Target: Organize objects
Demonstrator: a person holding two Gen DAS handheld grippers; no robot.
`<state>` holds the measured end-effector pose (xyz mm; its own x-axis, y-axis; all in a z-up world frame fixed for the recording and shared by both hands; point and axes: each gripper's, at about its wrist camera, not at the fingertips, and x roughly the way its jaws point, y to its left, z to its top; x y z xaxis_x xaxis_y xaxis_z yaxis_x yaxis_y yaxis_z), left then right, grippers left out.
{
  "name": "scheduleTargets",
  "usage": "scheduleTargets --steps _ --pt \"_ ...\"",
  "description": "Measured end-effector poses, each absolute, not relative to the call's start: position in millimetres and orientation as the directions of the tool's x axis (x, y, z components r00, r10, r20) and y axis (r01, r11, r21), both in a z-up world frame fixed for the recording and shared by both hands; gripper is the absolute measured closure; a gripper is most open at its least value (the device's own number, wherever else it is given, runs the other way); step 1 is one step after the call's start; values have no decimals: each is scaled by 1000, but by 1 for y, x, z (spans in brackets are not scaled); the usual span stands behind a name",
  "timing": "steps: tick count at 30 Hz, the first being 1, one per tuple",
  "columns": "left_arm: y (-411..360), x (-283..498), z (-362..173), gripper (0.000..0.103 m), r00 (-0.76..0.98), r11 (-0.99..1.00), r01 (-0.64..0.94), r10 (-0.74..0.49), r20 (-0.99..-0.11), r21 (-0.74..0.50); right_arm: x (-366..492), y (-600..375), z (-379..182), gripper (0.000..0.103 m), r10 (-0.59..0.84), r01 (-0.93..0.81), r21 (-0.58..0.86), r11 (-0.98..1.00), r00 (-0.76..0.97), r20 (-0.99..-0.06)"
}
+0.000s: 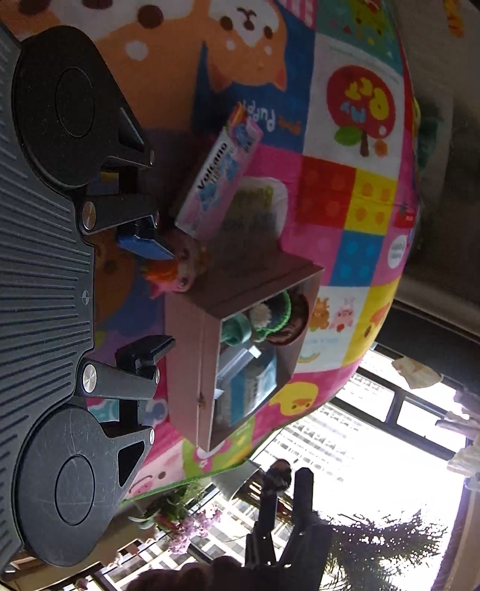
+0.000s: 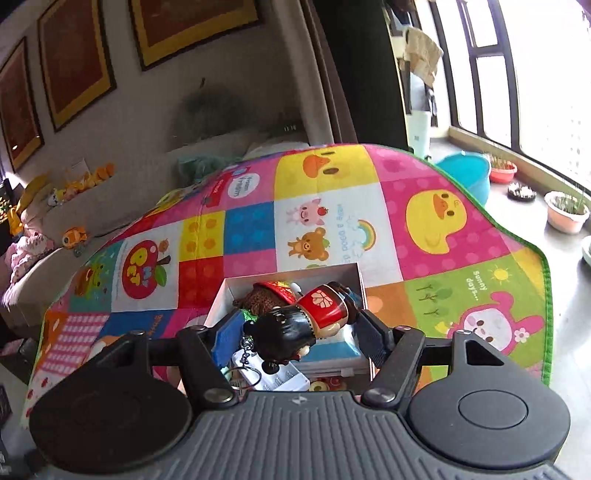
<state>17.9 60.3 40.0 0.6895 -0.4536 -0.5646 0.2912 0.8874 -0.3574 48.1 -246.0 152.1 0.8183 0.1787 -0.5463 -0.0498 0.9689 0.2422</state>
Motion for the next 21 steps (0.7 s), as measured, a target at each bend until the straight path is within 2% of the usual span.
scheduleTargets --steps 1,6,10,17,21 --pt "67 14 38 53 694 894 280 -440 -569 -350 55 -247 152 21 173 -24 264 964 812 -558" --pt "98 10 29 53 707 909 191 -389 -591 -370 53 -245 140 18 154 3 270 963 814 -561" --pt "110 15 25 54 719 906 126 -364 -592 -404 41 -227 115 18 118 -14 178 984 798 -591" --pt "129 13 23 54 790 926 41 -260 -555 -375 5 -128 85 18 173 -312 -133 941 780 -602" --pt "147 9 16 55 808 930 -13 -207 -551 -368 10 -75 83 19 238 -420 -182 889 765 -599"
